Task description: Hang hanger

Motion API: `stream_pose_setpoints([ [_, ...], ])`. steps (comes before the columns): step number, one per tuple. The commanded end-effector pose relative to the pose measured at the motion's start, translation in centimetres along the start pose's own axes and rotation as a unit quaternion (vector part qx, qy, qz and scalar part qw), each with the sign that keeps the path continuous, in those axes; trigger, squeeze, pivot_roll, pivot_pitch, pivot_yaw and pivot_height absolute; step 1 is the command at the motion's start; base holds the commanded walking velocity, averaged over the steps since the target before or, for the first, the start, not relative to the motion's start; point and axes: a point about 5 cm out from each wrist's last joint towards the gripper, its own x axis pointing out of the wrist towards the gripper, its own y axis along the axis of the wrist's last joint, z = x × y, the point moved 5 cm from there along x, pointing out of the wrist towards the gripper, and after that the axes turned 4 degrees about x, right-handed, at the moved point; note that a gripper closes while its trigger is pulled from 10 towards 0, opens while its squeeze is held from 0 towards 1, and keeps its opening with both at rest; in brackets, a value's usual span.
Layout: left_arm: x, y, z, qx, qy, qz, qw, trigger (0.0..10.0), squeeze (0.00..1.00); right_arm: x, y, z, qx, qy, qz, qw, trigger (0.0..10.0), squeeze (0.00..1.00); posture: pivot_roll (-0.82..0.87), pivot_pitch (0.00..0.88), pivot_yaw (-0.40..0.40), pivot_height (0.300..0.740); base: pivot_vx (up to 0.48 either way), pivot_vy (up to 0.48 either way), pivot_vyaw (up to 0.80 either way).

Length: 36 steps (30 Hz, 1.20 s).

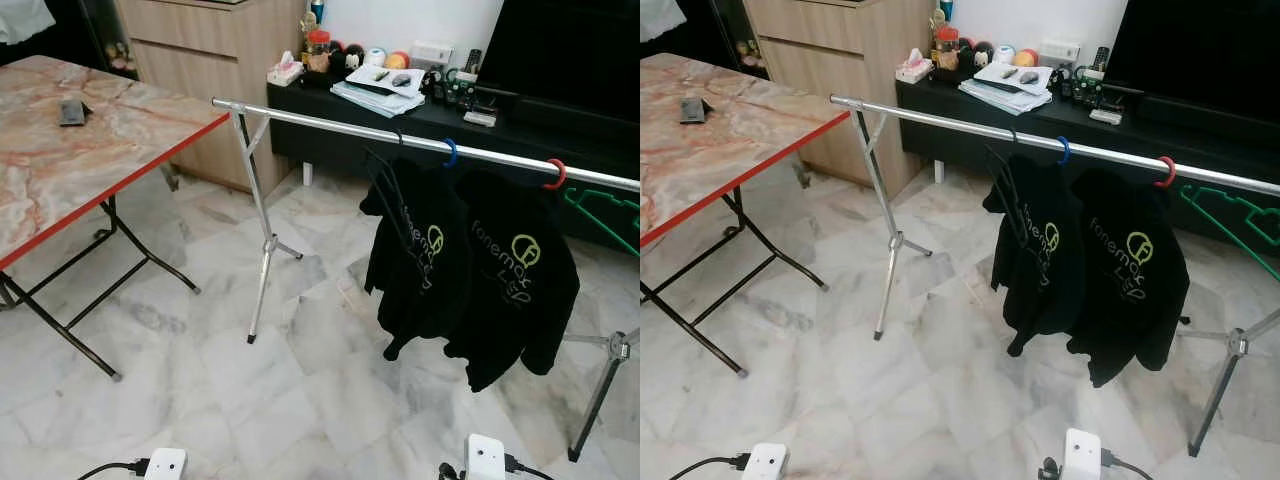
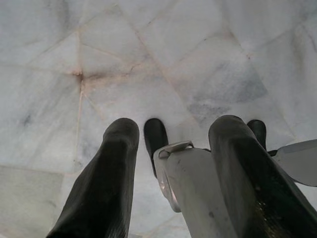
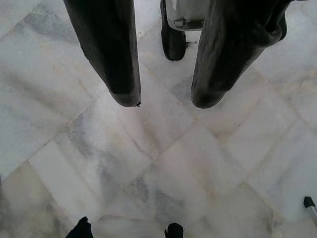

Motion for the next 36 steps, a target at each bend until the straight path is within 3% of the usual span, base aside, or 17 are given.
stream_pose_setpoints([
  [1, 0.2, -0.1, 0.4, -0.023, 0.031, 0.004, 0.999, 10.0, 0.0, -0.5, -3.4, -1.6, -0.001, 0.029, -0.059, 0.998, 10.0, 0.0, 0.0, 0.0, -0.067, 0.74, 0.0, 0.0, 0.0],
  [22, 0.2, -0.1, 0.4, -0.023, 0.031, 0.004, 0.999, 10.0, 0.0, -0.5, -3.4, -1.6, -0.001, 0.029, -0.059, 0.998, 10.0, 0.0, 0.0, 0.0, -0.067, 0.74, 0.0, 0.0, 0.0],
  [36, 0.3, -0.1, 1.2, -0.017, 0.015, 0.002, 1.0, 10.0, 0.0, -0.4, -3.0, -2.8, 0.012, 0.047, -0.049, 0.998, 10.0, 0.0, 0.01, 0.0, -0.058, 0.74, 0.0, 0.0, 0.0],
])
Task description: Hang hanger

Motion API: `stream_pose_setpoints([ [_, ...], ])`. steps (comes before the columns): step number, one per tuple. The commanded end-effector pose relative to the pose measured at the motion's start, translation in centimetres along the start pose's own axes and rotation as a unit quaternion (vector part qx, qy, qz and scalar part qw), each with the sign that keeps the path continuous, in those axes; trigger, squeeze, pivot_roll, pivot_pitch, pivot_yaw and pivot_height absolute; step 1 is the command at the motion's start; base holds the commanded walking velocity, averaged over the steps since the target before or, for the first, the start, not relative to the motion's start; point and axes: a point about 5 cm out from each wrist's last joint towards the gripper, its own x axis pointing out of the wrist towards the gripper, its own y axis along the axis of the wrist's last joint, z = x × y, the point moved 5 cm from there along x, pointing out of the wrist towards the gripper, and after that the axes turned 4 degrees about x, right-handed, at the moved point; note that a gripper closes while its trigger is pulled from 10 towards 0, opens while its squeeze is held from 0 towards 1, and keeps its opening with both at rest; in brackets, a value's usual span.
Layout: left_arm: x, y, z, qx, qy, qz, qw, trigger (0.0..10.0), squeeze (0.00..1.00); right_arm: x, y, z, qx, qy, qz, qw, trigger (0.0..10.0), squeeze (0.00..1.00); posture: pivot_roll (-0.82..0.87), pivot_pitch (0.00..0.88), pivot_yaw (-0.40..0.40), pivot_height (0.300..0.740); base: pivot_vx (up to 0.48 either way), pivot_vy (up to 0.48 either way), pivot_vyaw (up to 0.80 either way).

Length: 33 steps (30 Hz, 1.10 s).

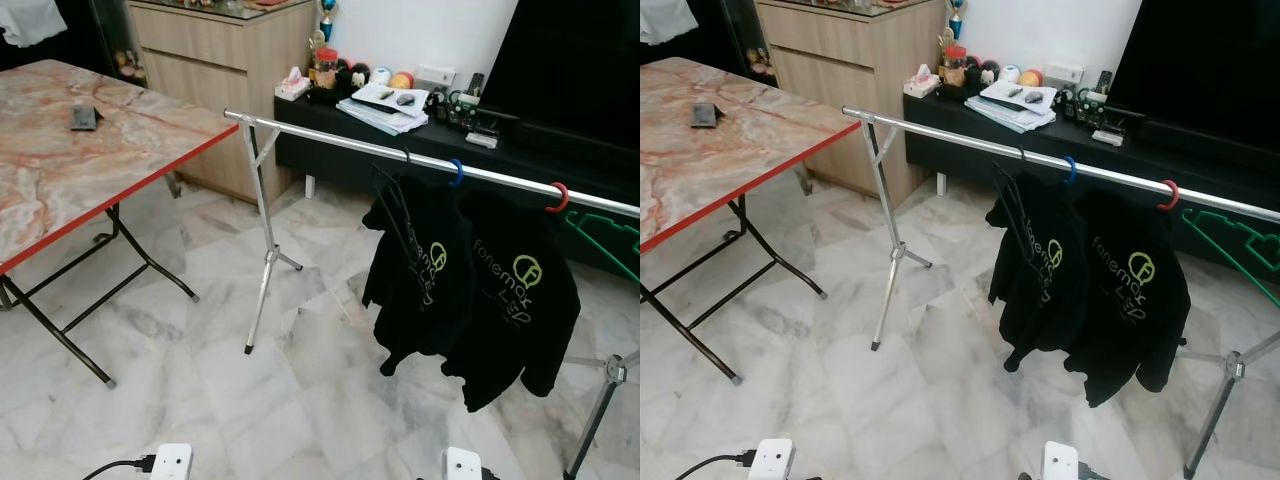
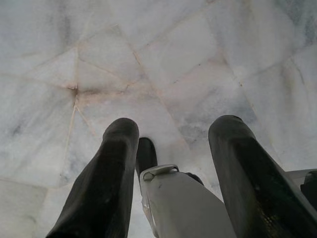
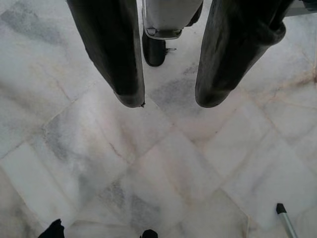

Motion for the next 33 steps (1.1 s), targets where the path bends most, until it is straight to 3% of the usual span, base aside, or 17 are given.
stream_pose_setpoints([
  [1, -0.1, -0.8, 0.2, 0.007, -0.002, -0.011, 1.0, 10.0, 0.0, -0.1, -0.5, 0.2, 0.003, -0.002, -0.011, 1.0, 10.0, 0.0, 0.01, 0.0, -0.059, 0.74, 0.0, 0.0, 0.0],
  [15, -0.2, -1.1, -0.2, 0.003, 0.004, -0.015, 1.0, 10.0, 0.0, -0.3, -1.7, -0.3, 0.002, 0.005, -0.015, 1.0, 10.0, 0.0, 0.01, 0.007, -0.059, 0.74, 0.252, 0.0, 0.0],
  [25, -0.2, -0.9, -0.1, 0.002, 0.004, -0.013, 1.0, 10.0, 0.0, -0.1, -2.1, -4.3, 0.004, 0.026, -0.016, 1.0, 10.0, 0.0, 0.01, 0.014, -0.061, 0.74, 0.343, 0.0, 0.0],
  [31, -0.1, -0.8, -0.1, 0.001, 0.004, -0.012, 1.0, 10.0, 0.0, 0.0, -2.0, -5.6, 0.001, 0.031, -0.014, 0.999, 10.0, 0.0, 0.01, 0.018, -0.061, 0.74, 0.36, 0.0, 0.0],
  [33, -0.1, -0.8, 0.0, 0.001, 0.004, -0.011, 1.0, 10.0, 0.0, 0.0, -1.8, -5.3, 0.001, 0.028, -0.014, 1.0, 10.0, 0.0, 0.01, 0.02, -0.062, 0.74, 0.362, 0.0, 0.0],
])
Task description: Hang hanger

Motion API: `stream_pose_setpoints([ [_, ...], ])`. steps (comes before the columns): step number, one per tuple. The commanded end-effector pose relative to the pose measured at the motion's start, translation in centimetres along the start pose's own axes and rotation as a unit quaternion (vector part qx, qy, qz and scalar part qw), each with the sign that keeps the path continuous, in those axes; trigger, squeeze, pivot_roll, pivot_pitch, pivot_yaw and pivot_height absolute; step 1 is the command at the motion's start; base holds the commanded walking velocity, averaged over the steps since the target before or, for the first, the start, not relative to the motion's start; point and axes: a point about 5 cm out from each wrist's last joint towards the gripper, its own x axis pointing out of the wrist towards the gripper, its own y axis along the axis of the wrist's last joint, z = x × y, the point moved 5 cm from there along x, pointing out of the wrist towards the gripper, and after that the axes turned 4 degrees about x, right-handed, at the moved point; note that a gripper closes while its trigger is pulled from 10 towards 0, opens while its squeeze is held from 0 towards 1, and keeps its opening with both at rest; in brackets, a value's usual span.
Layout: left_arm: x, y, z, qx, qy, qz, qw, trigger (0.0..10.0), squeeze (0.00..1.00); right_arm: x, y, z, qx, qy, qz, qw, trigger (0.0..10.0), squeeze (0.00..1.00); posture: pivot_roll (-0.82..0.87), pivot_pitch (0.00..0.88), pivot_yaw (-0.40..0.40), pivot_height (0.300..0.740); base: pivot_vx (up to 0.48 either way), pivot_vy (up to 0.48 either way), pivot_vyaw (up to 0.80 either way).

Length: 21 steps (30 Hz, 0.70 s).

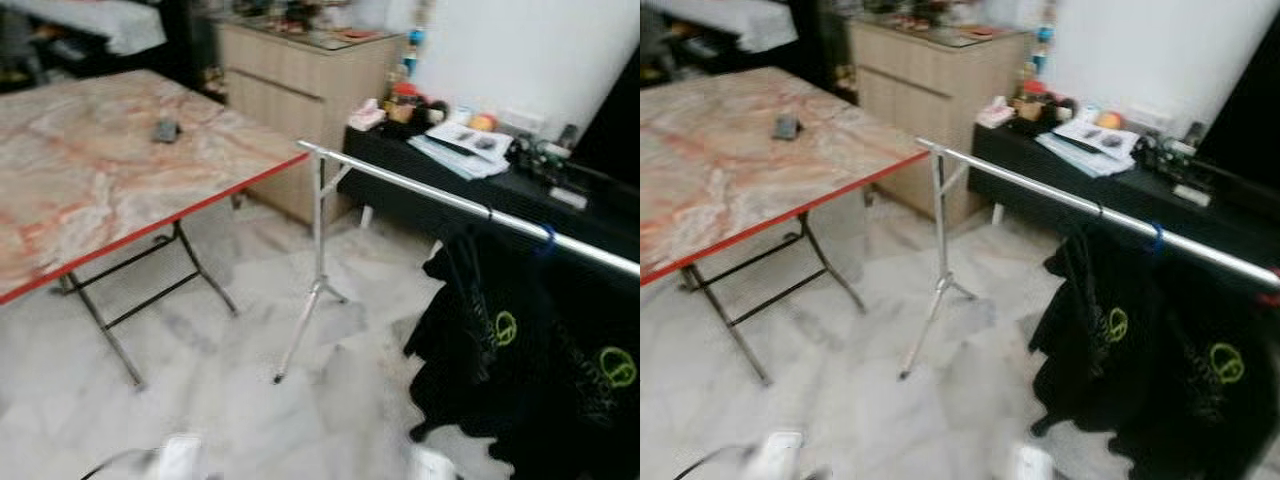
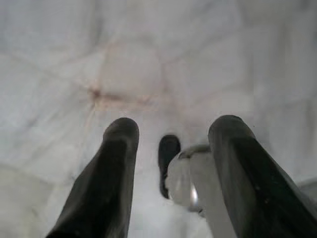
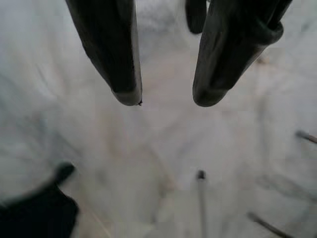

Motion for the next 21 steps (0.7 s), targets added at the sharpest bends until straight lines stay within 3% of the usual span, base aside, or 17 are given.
stream_pose_setpoints([
  [1, 0.5, 2.0, 1.8, -0.001, -0.021, 0.027, 0.999, 10.0, 0.0, -0.5, -1.4, 2.9, 0.006, -0.036, -0.019, 0.999, 10.0, 0.0, 0.01, 0.02, -0.062, 0.74, 0.364, 0.0, 0.0],
  [8, 0.5, 2.1, 1.8, -0.002, -0.02, 0.031, 0.999, 10.0, 0.0, -0.5, -1.2, 3.6, 0.007, -0.04, -0.018, 0.999, 10.0, 0.0, 0.01, 0.024, -0.063, 0.74, 0.347, 0.0, 0.0],
  [16, 0.5, 2.3, 1.8, 0.005, -0.017, 0.037, 0.999, 10.0, 0.0, -0.5, -0.9, 3.7, 0.014, -0.039, -0.009, 0.999, 10.0, 0.0, 0.0, 0.028, -0.064, 0.74, 0.0, 0.0, 0.0],
  [19, 0.5, 5.4, 0.7, 0.021, -0.003, 0.095, 0.995, 10.0, 0.0, -0.2, 2.0, 2.6, 0.005, -0.011, 0.054, 0.998, 10.0, 0.0, 0.0, 0.033, -0.062, 0.74, 0.0, 0.0, 0.0],
  [21, 0.3, 6.8, 0.2, 0.034, 0.003, 0.125, 0.992, 10.0, 0.0, -0.3, 2.7, 2.4, 0.003, -0.005, 0.072, 0.997, 10.0, 0.0, -0.01, 0.034, -0.058, 0.74, 0.0, 0.0, 0.0],
])
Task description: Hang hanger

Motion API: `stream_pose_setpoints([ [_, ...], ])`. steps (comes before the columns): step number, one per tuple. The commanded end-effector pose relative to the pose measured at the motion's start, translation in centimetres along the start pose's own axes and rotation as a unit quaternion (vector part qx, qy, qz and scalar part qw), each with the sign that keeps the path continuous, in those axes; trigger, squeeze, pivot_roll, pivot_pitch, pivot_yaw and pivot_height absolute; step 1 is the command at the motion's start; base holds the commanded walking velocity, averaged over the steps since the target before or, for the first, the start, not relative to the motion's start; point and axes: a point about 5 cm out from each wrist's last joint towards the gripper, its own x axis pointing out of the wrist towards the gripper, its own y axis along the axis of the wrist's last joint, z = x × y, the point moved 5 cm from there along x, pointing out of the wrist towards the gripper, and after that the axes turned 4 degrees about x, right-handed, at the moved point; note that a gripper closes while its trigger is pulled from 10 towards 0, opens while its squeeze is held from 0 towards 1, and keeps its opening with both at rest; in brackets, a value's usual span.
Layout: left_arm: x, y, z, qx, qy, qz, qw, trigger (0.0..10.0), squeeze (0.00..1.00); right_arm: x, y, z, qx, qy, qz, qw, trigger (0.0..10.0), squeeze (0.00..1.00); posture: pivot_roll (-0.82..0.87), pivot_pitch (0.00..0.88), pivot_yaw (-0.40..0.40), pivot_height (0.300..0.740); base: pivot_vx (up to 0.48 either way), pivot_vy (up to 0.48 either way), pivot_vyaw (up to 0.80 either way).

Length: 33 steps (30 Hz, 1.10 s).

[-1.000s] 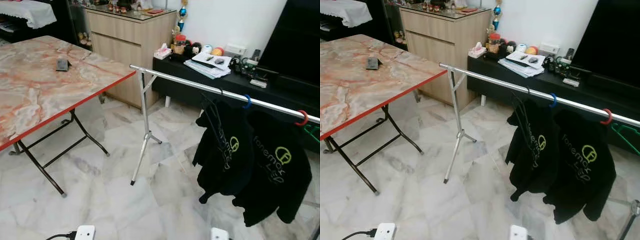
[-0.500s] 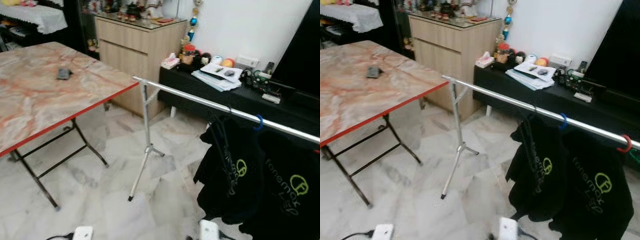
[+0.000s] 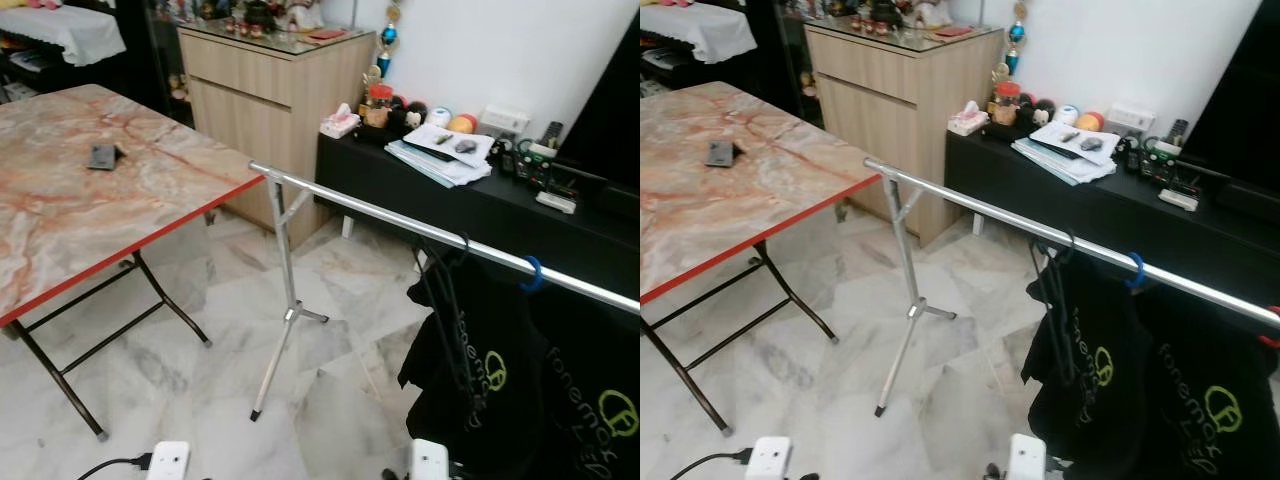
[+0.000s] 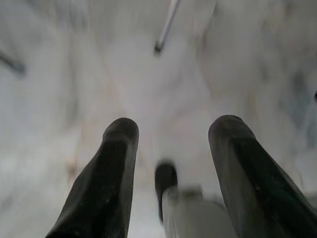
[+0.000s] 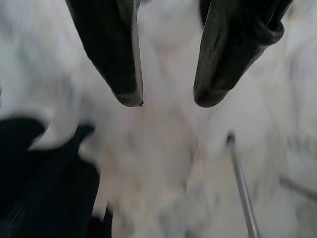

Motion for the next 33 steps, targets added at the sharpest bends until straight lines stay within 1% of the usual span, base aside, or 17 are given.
stream_pose_setpoints([
  [1, 0.1, 2.5, -1.2, 0.032, 0.011, 0.054, 0.998, 10.0, 0.0, 0.1, 1.3, -0.8, 0.005, 0.016, 0.033, 0.999, 10.0, 0.0, -0.01, 0.035, -0.055, 0.74, 0.0, 0.0, 0.0],
  [3, 0.1, 3.9, -1.5, 0.038, 0.014, 0.084, 0.996, 10.0, 0.0, 0.1, 1.9, -0.8, 0.007, 0.019, 0.049, 0.999, 10.0, 0.0, -0.01, 0.035, -0.054, 0.74, 0.0, 0.0, 0.0],
  [6, -0.4, 7.9, -2.2, 0.034, 0.026, 0.179, 0.983, 10.0, 0.0, 0.0, 3.2, -0.7, 0.018, 0.025, 0.084, 0.996, 10.0, 0.0, -0.02, 0.034, -0.054, 0.74, 0.0, 0.0, 0.0],
  [9, -1.1, 10.0, -2.0, 0.03, 0.024, 0.239, 0.97, 10.0, 0.0, -0.1, 6.1, 2.0, 0.034, 0.022, 0.128, 0.991, 10.0, 0.0, -0.01, 0.03, -0.057, 0.74, 0.0, 0.0, 0.0],
  [10, -1.5, 10.5, -1.5, 0.034, 0.02, 0.262, 0.964, 10.0, 0.0, -0.3, 7.3, 3.2, 0.034, 0.024, 0.146, 0.988, 10.0, 0.0, -0.01, 0.026, -0.06, 0.74, 0.0, 0.0, 0.0],
  [11, -2.0, 10.8, -0.9, 0.037, 0.013, 0.282, 0.959, 10.0, 0.0, -0.5, 7.9, 3.7, 0.026, 0.024, 0.159, 0.987, 10.0, 0.0, -0.01, 0.026, -0.06, 0.74, 0.0, 0.0, 0.0],
  [13, -2.6, 10.8, -0.4, 0.039, 0.007, 0.295, 0.955, 10.0, 0.0, -0.8, 8.2, 4.0, 0.025, 0.025, 0.172, 0.985, 10.0, 0.0, -0.01, 0.018, -0.06, 0.74, 0.0, 0.0, 0.0],
  [14, -3.4, 10.7, -0.3, 0.039, 0.005, 0.308, 0.951, 10.0, 0.0, -1.2, 8.4, 4.2, 0.011, 0.026, 0.19, 0.981, 10.0, 0.0, -0.01, 0.015, -0.06, 0.74, 0.0, 0.0, 0.0],
  [18, -4.8, 10.2, -0.2, 0.044, 0.003, 0.324, 0.945, 10.0, 0.0, -2.1, 8.3, 4.4, 0.005, 0.028, 0.219, 0.975, 10.0, 0.0, -0.01, 0.004, -0.057, 0.74, 0.0, 0.0, 0.0],
  [19, -4.8, 10.2, -0.2, 0.044, 0.003, 0.324, 0.945, 10.0, 0.0, -2.1, 8.3, 4.4, 0.005, 0.028, 0.219, 0.975, 10.0, 0.0, -0.01, 0.004, -0.057, 0.74, 0.0, 0.0, 0.0],
  [21, -5.8, 10.1, -0.2, 0.057, -0.003, 0.332, 0.941, 10.0, 0.0, -2.9, 8.2, 4.5, -0.001, 0.034, 0.24, 0.97, 10.0, 0.0, -0.01, 0.0, -0.053, 0.74, 0.0, 0.0, 0.0],
  [22, -6.6, 10.3, -0.1, 0.053, -0.012, 0.339, 0.939, 10.0, 0.0, -3.8, 8.3, 4.0, -0.015, 0.049, 0.256, 0.965, 10.0, 0.0, -0.01, 0.0, -0.051, 0.74, 0.0, 0.0, 0.0],
  [25, -7.4, 10.5, -0.2, 0.06, -0.02, 0.344, 0.937, 10.0, 0.0, -5.2, 8.7, 3.3, -0.035, 0.059, 0.28, 0.957, 10.0, 0.0, 0.0, 0.0, -0.048, 0.74, 0.0, 0.0, 0.0],
  [26, -7.4, 10.5, -0.2, 0.06, -0.02, 0.344, 0.937, 10.0, 0.0, -5.2, 8.7, 3.3, -0.035, 0.059, 0.28, 0.957, 10.0, 0.0, 0.0, 0.0, -0.048, 0.74, 0.0, 0.0, 0.0],
  [27, -7.7, 10.7, -0.4, 0.052, -0.022, 0.343, 0.938, 10.0, 0.0, -6.1, 9.3, 3.2, -0.036, 0.057, 0.297, 0.953, 10.0, 0.0, 0.0, 0.0, -0.047, 0.74, 0.0, 0.0, 0.0],
  [28, -7.7, 10.9, -0.6, 0.045, -0.021, 0.341, 0.939, 10.0, 0.0, -6.3, 9.7, 3.3, -0.031, 0.051, 0.304, 0.951, 10.0, 0.0, -0.01, 0.0, -0.044, 0.74, 0.0, 0.0, 0.0],
  [33, -7.0, 12.2, -0.8, 0.026, -0.013, 0.343, 0.939, 10.0, 0.0, -5.9, 11.1, 4.0, -0.002, 0.004, 0.318, 0.948, 10.0, 0.0, 0.0, 0.006, -0.033, 0.74, 0.0, 0.0, 0.0],
])
